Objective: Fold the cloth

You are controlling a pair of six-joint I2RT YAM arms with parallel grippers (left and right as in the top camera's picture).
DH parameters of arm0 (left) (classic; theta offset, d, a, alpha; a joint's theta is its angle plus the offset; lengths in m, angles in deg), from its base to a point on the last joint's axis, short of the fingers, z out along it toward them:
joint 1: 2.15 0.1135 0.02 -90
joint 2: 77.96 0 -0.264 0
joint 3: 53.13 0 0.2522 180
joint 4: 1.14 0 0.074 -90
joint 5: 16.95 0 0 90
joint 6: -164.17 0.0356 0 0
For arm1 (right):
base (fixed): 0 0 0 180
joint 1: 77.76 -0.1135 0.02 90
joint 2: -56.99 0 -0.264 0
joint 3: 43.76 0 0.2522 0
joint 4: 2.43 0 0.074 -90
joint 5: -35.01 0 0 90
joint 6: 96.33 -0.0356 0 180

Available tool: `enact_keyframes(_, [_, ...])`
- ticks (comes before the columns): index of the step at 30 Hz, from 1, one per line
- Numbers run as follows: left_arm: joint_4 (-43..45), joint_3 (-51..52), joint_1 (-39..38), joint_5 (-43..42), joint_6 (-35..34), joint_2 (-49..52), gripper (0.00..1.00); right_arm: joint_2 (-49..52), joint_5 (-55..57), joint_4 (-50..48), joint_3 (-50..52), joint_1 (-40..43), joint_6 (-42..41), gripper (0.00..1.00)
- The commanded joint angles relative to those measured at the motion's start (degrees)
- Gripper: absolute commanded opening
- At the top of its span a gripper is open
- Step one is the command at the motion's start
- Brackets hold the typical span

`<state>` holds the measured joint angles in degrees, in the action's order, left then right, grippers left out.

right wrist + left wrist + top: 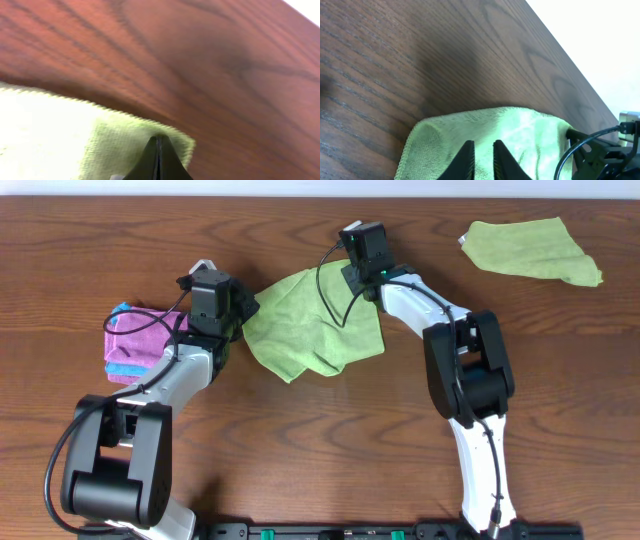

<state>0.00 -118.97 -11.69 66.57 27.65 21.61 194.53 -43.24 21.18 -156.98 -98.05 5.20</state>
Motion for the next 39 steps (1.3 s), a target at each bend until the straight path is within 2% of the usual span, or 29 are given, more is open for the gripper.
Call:
enact_keyframes(1, [0.2, -1.29, 0.26, 0.24, 0.24, 0.46, 0.22, 1.25, 4.42, -0.87, 0.24, 0.07, 0.96, 0.01])
enact_keyframes(2, [0.37, -1.29, 0.26, 0.24, 0.24, 0.46, 0.27, 1.25, 5.27, -0.87, 0.04, 0.07, 0.96, 0.01])
enact_keyframes(6, [1.66, -1.29, 0.26, -0.5, 0.26, 0.44, 0.6, 0.66, 6.58, 2.1, -1.68, -0.31, 0.11, 0.02])
enact_keyframes(8, [2.71, -1.31, 0.26, -1.27, 0.24, 0.39, 0.73, -0.68, 6.51, 5.57, -3.52, -0.74, -2.23, 0.17])
enact_keyframes(10, [3.72, -1.4, 0.31, -3.26, 0.7, 0.39, 0.82, -2.67, 6.34, 9.16, -5.64, -1.2, -5.42, 0.29])
enact_keyframes(15, [2.25, -2.21, 1.22, -14.05, 3.23, 0.22, 0.97, -10.84, -1.05, 20.59, -11.17, -1.95, -11.32, 0.6])
enact_keyframes(17, [1.05, -2.21, 1.81, -17.62, 3.17, -0.42, 0.98, -13.9, -5.07, 25.59, -12.41, -1.77, -13.53, 0.66])
enact_keyframes(20, [-5.11, -2.21, 3.08, -19.98, 3.1, -3.28, 0.98, -19.26, -17.05, 35.8, -13.09, -0.94, -13.84, 0.72])
enact_keyframes(24, [-13.77, -2.21, 3.56, -19.45, 6.99, -9.27, 0.98, -22.25, -29.09, 50.42, -13.09, -1.09, -3.58, 0.76])
enact_keyframes(27, [-21.38, -2.21, 3.56, -19.41, 8.2, -14.1, 0.98, -22.1, -31.34, 57.96, -12.55, -2.84, 0.74, 0.74])
enact_keyframes(31, [-34.64, -2.21, 2.49, -19.52, 8.11, -18.73, 0.98, -22.12, -31.26, 58.86, -11.72, -4.63, 1.09, 0.67])
enact_keyframes(34, [-43.85, -2.19, 0.74, -19.52, 3.74, -19.43, 0.98, -22.14, -31.28, 58.05, -11.72, -3.78, -0.39, 0.65])
enact_keyframes(36, [-47.39, -1.88, -0.44, -20.46, -0.15, -19.45, 0.99, -22.38, -31.36, 58.23, -11.72, -1.92, -0.76, 0.64])
enact_keyframes(39, [-47.25, -0.2, -2.67, -23.21, -5.55, -19.45, 0.99, -23.21, -31.71, 58.49, -11.74, 1.66, -0.76, 0.62])
